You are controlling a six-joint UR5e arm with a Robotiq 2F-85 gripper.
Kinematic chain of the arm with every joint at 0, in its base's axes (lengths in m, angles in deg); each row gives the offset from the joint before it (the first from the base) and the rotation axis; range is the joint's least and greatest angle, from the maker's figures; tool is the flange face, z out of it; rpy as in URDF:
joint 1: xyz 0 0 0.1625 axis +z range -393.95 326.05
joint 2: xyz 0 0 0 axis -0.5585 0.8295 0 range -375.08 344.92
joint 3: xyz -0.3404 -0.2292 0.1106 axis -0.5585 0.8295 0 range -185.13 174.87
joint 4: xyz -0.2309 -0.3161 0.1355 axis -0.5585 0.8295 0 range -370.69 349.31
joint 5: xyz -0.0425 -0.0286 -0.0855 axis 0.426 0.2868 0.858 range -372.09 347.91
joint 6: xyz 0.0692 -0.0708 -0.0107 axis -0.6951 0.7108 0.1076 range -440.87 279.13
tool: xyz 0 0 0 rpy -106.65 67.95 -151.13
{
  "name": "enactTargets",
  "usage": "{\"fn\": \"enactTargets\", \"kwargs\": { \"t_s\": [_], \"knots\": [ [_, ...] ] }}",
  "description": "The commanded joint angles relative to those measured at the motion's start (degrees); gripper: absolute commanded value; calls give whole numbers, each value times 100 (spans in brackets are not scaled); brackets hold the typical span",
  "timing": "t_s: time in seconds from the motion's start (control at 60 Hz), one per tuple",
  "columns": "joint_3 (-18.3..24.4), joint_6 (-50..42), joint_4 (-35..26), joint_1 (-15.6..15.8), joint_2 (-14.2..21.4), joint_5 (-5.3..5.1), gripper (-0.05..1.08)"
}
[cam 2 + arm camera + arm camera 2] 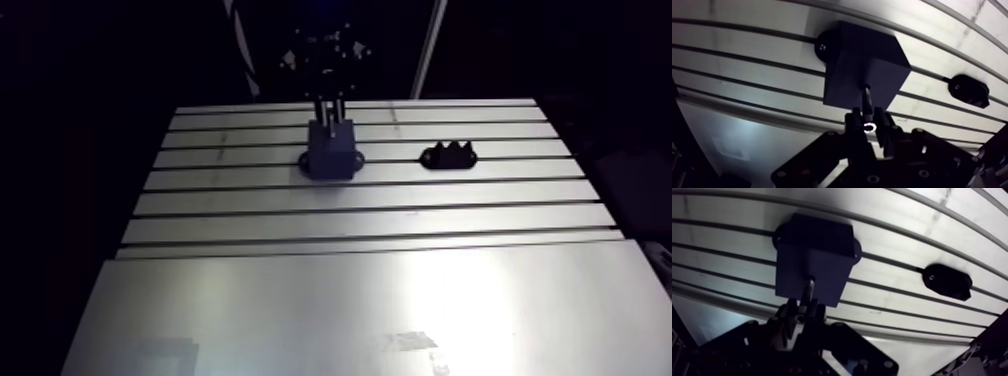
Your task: Pick up the M10 bolt and insert it into the hole until fully seated.
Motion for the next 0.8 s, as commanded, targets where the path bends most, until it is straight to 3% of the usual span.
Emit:
{"fn": "enactTargets", "kwargs": {
  "t_s": [0.017,0.8],
  "knots": [
    [-1,-5,16,-7,0,9,108],
    [1,4,52,0,18,19,108]
  ]
}}
